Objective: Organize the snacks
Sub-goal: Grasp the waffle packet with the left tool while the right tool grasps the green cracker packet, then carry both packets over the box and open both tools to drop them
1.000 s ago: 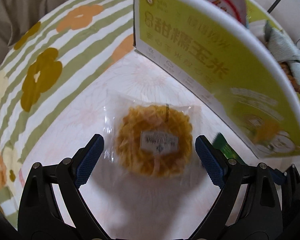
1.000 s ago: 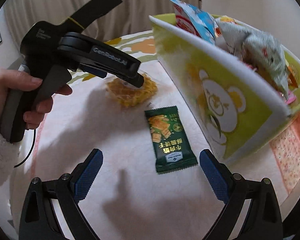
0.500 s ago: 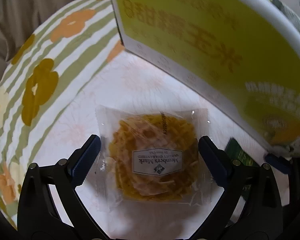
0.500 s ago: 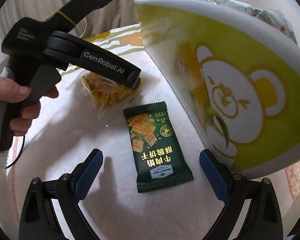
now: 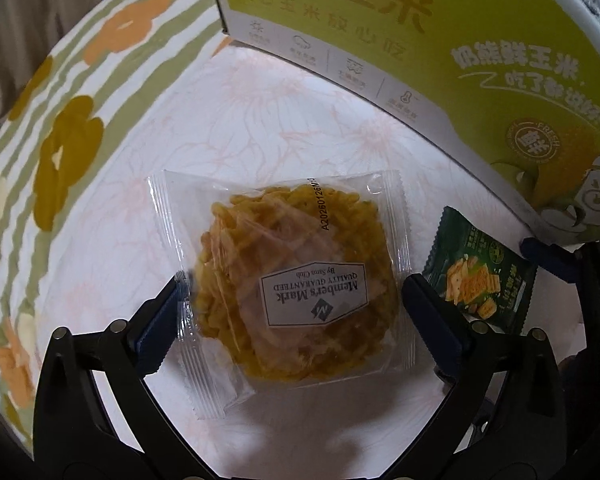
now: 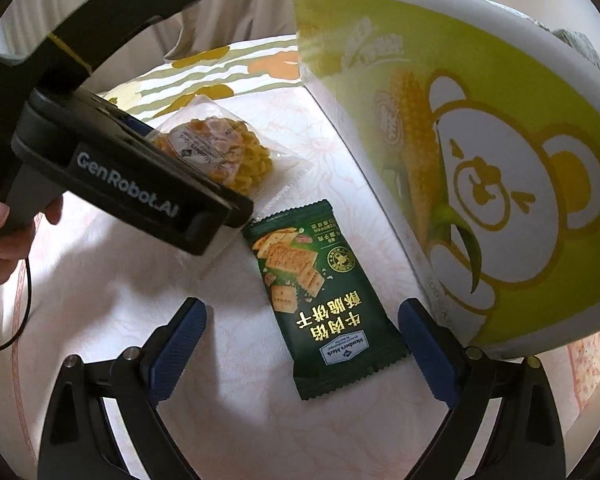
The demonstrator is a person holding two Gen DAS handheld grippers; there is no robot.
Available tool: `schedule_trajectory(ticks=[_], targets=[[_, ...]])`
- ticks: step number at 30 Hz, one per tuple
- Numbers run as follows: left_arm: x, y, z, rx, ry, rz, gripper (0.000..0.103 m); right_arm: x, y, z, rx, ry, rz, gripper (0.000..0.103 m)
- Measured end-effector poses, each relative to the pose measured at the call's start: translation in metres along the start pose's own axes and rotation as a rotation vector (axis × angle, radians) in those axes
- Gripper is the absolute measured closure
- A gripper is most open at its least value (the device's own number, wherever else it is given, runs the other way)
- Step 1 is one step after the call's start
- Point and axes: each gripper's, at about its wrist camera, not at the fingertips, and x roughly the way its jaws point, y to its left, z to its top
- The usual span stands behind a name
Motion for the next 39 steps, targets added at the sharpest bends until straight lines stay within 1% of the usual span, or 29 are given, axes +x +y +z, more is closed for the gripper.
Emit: schedule_trajectory(ticks=[1, 2, 3, 7, 8, 9, 10, 12, 14, 17, 22, 23, 24, 26, 30, 34, 39], targets=[[-0.002, 0.000, -0.001, -0.002, -0.007, -0.002, 0.007, -0.001, 0.001, 0.000, -0.006, -0.002, 0.001, 0.009], [-0.005, 0.002, -0.002, -0.007, -0.022, -0.007, 0.014, -0.001, 0.001, 0.001, -0.010, -0.003, 0.005, 0.010], [-0.007, 0.005, -0.002, -0.011, -0.032, -0.008, 0.017, -0.001, 0.001, 0.001, -0.014, -0.004, 0.006, 0.012], [-0.011, 0.010, -0.004, -0.025, -0.046, -0.026, 0.022, 0.001, 0.002, 0.000, -0.026, -0.011, 0.006, 0.017], [-0.012, 0.011, -0.005, -0.026, -0.050, -0.027, 0.024, 0.000, 0.002, 0.000, -0.029, -0.015, 0.008, 0.021], [-0.012, 0.011, -0.005, -0.028, -0.052, -0.028, 0.024, -0.002, 0.004, -0.002, -0.042, -0.022, 0.014, 0.029], [-0.014, 0.013, -0.007, -0.033, -0.055, -0.028, 0.025, -0.001, 0.008, -0.001, -0.065, -0.028, 0.015, 0.033], [-0.016, 0.016, -0.011, -0.049, -0.057, -0.027, 0.025, -0.002, 0.017, 0.001, -0.117, -0.031, 0.017, 0.049], [-0.018, 0.020, -0.015, -0.072, -0.060, -0.027, 0.025, -0.001, 0.023, 0.005, -0.149, -0.033, 0.017, 0.054], [-0.024, 0.031, -0.024, -0.126, -0.067, -0.034, 0.026, 0.003, 0.026, 0.010, -0.150, -0.033, 0.014, 0.055], [-0.032, 0.047, -0.038, -0.206, -0.086, -0.049, 0.026, 0.018, 0.023, 0.027, -0.120, -0.024, 0.039, 0.055], [-0.034, 0.049, -0.041, -0.220, -0.089, -0.048, 0.026, 0.019, 0.024, 0.029, -0.123, -0.027, 0.046, 0.061], [-0.035, 0.051, -0.043, -0.226, -0.090, -0.047, 0.026, 0.020, 0.025, 0.030, -0.132, -0.029, 0.047, 0.063], [-0.039, 0.054, -0.048, -0.245, -0.100, -0.045, 0.026, 0.020, 0.029, 0.032, -0.154, -0.030, 0.034, 0.063], [-0.055, 0.059, -0.055, -0.284, -0.132, -0.049, 0.026, 0.013, 0.030, 0.043, -0.156, -0.055, 0.056, 0.063], [-0.081, 0.063, -0.057, -0.328, -0.176, -0.057, 0.026, -0.013, 0.029, 0.057, -0.149, -0.097, 0.069, 0.063], [-0.134, 0.056, -0.054, -0.354, -0.258, -0.036, 0.026, -0.063, 0.024, 0.080, -0.141, -0.182, 0.103, 0.063]])
